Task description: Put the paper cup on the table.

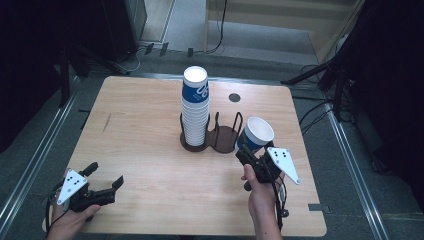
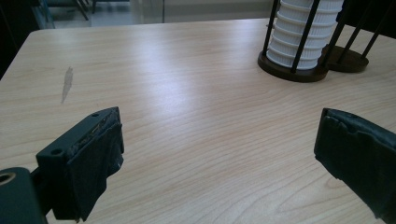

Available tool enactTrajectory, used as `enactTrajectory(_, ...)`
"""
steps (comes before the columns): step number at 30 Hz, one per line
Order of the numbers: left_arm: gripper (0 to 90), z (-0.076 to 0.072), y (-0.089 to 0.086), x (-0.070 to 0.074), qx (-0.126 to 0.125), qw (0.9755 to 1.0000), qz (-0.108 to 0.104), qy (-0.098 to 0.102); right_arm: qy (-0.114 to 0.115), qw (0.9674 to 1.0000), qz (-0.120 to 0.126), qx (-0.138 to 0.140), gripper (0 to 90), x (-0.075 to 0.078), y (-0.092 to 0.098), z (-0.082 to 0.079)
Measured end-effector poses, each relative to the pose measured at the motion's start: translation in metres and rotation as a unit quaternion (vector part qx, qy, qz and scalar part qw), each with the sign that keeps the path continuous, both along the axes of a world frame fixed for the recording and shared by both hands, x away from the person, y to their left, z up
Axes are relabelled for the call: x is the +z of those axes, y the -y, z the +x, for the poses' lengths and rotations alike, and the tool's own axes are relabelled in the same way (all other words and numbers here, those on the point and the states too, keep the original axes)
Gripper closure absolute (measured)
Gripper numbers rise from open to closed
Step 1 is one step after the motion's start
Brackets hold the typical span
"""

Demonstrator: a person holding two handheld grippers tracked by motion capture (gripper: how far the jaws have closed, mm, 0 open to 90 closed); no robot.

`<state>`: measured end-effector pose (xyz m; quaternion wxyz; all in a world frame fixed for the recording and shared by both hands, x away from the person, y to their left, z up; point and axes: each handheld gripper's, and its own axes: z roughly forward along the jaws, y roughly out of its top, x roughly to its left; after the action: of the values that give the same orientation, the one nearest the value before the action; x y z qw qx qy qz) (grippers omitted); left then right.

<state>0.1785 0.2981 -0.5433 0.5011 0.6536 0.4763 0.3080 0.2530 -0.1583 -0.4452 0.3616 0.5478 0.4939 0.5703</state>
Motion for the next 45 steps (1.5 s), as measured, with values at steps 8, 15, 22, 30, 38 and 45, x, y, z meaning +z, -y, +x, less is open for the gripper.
enactTrajectory(8,2.3,-0.003,-0.011,-0.002,0.014,0.9999,0.003,0.001,0.000,0.9996,-0.018,-0.022,22.2,-0.007,0.008,0.010)
enactTrajectory(15,2.3,-0.006,-0.022,-0.005,0.024,0.9997,0.004,-0.003,0.004,0.9992,-0.030,-0.025,22.2,-0.014,0.016,0.019)
enactTrajectory(22,2.3,-0.010,-0.030,-0.009,0.032,0.9994,0.011,-0.006,0.004,0.9980,-0.054,-0.033,22.1,-0.021,0.020,0.026)
enactTrajectory(30,2.3,-0.011,-0.035,-0.009,0.041,0.9991,0.006,-0.002,0.014,0.9959,-0.083,-0.033,22.2,-0.032,0.028,0.036)
enactTrajectory(38,2.3,-0.010,-0.034,-0.009,0.054,0.9984,0.014,-0.003,0.037,0.9936,-0.094,-0.050,22.1,-0.041,0.032,0.046)
enactTrajectory(45,2.3,-0.010,-0.036,-0.009,0.057,0.9983,0.004,-0.005,0.045,0.9902,-0.113,-0.068,21.8,-0.050,0.035,0.055)
